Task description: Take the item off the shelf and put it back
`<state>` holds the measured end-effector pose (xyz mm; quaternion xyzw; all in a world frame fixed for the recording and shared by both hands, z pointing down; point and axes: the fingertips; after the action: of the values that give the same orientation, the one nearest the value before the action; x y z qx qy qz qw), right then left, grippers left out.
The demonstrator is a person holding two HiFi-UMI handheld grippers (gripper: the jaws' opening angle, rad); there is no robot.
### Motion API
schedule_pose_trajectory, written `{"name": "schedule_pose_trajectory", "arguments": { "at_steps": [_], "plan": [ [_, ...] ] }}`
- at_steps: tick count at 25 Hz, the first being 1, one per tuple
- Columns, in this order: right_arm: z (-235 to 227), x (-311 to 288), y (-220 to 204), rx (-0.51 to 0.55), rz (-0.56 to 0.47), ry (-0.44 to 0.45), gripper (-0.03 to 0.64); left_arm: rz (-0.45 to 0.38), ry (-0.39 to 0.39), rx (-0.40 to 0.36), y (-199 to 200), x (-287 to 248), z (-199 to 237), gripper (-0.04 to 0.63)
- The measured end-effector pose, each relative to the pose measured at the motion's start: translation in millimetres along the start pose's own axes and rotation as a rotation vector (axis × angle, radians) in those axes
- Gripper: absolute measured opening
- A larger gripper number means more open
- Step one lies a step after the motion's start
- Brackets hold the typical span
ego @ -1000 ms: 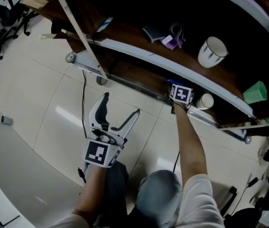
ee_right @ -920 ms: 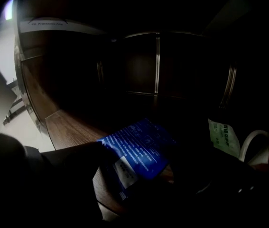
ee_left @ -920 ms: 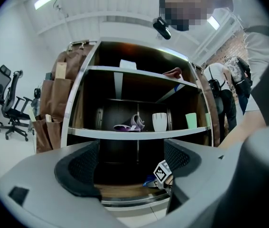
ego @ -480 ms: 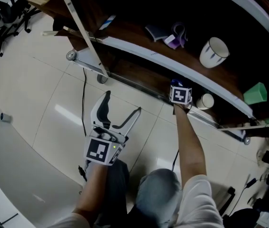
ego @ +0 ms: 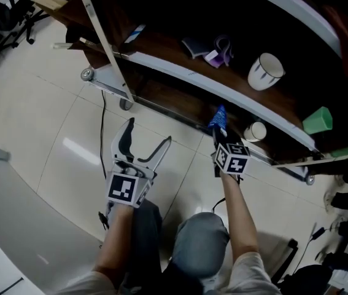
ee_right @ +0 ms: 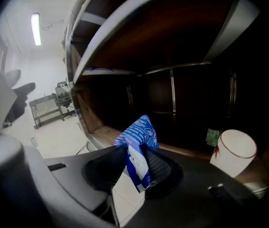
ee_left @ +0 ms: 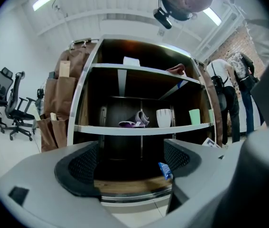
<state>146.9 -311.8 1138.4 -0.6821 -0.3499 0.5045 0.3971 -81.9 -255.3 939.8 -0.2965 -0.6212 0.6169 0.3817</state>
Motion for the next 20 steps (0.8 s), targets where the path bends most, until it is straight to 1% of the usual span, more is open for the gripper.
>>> {"name": "schedule_pose_trajectory", "arguments": {
  "at_steps": [4,6,8,10,11,13,14,16,18,20],
  "plan": [
    [33.7,60.2,36.5,-0.022,-0.078,0.064,0.123,-0.001,-0.003,0.002,9.0,5.2,2.9,0.410],
    [47.2,90.9,57.1,-0.016,-0.124,0.073,0.123,-0.011,-0.008,0.003,18.2,8.7,2.2,0.410],
    [55.9,121.5,75.1,0.014,-0.173,0.066,0.122,-0.024,-0.017,-0.021,22.0,14.3,0.1,0.410],
    [60.2,153.5,93.5,0.054,-0.236,0.040,0.123,-0.025,-0.027,-0.067,20.2,22.3,-1.1,0.410],
    [60.9,170.9,103.8,0.096,-0.271,0.007,0.123,-0.026,-0.033,-0.080,21.6,25.2,-2.3,0.410],
    [61.8,206.2,124.8,0.219,-0.331,-0.086,0.121,-0.036,-0.040,-0.070,27.9,27.9,-3.9,0.410],
    [63.1,221.5,134.1,0.249,-0.358,-0.119,0.121,-0.044,-0.040,-0.047,31.1,28.0,-4.3,0.410],
    [64.1,243.1,148.7,0.210,-0.404,-0.135,0.121,-0.065,-0.042,-0.005,37.7,25.6,-8.2,0.410],
    [60.9,254.3,160.6,0.163,-0.435,-0.126,0.121,-0.081,-0.062,-0.020,46.0,20.2,-18.6,0.410],
    [59.8,262.2,173.8,0.143,-0.462,-0.112,0.121,-0.094,-0.085,-0.041,56.3,16.5,-28.0,0.410]
  ]
}}
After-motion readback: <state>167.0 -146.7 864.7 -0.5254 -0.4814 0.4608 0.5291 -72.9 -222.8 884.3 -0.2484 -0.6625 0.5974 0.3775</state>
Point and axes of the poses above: the fingertips, and each gripper's own axes: x backward along the fingers, z to its left, y out of its top, and after that the axes turned 6 degrees about -z, right-handed
